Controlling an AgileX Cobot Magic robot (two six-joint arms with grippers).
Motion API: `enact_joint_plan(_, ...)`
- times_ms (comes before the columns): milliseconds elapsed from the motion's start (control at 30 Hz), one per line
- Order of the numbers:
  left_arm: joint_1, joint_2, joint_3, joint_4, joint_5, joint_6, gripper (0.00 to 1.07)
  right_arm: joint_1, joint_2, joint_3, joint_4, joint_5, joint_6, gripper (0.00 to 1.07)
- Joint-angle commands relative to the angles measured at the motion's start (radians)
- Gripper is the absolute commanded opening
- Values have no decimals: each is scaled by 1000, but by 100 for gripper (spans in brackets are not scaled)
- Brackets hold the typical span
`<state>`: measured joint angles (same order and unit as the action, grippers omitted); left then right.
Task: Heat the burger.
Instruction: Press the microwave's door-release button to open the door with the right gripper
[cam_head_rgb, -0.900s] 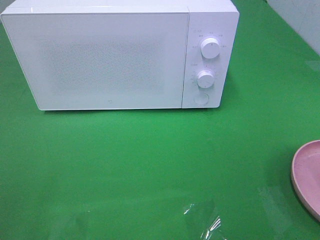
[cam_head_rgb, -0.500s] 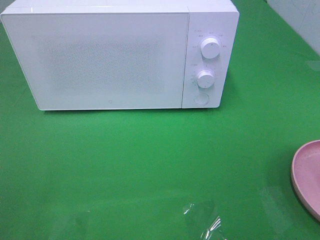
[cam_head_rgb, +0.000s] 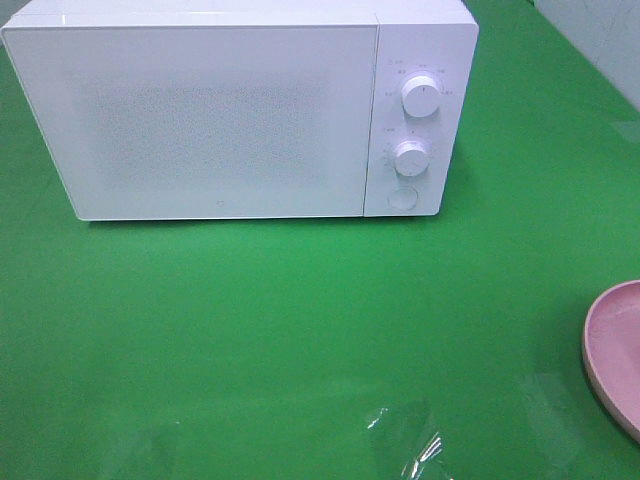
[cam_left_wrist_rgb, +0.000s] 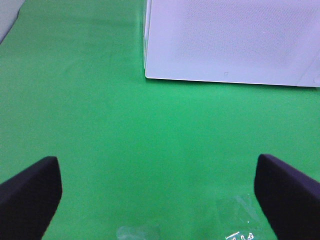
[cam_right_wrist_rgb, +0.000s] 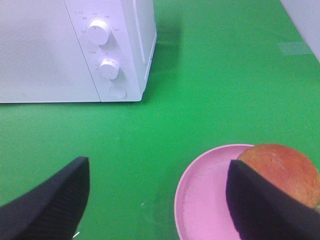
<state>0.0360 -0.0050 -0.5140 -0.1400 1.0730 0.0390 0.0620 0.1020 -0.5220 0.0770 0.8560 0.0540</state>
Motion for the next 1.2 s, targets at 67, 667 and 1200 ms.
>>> enact_joint_plan(67,-3,-22,0,-6,-6,-1,96,2,41,-5,4,-76,-5,73)
enact_joint_plan(667,-3,-22,0,-6,-6,-1,96,2,330,98,5,-482,-10,73)
enact_joint_plan(1200,-3,-22,0,-6,-6,-1,96,2,586,116,-21,-783,-10,73)
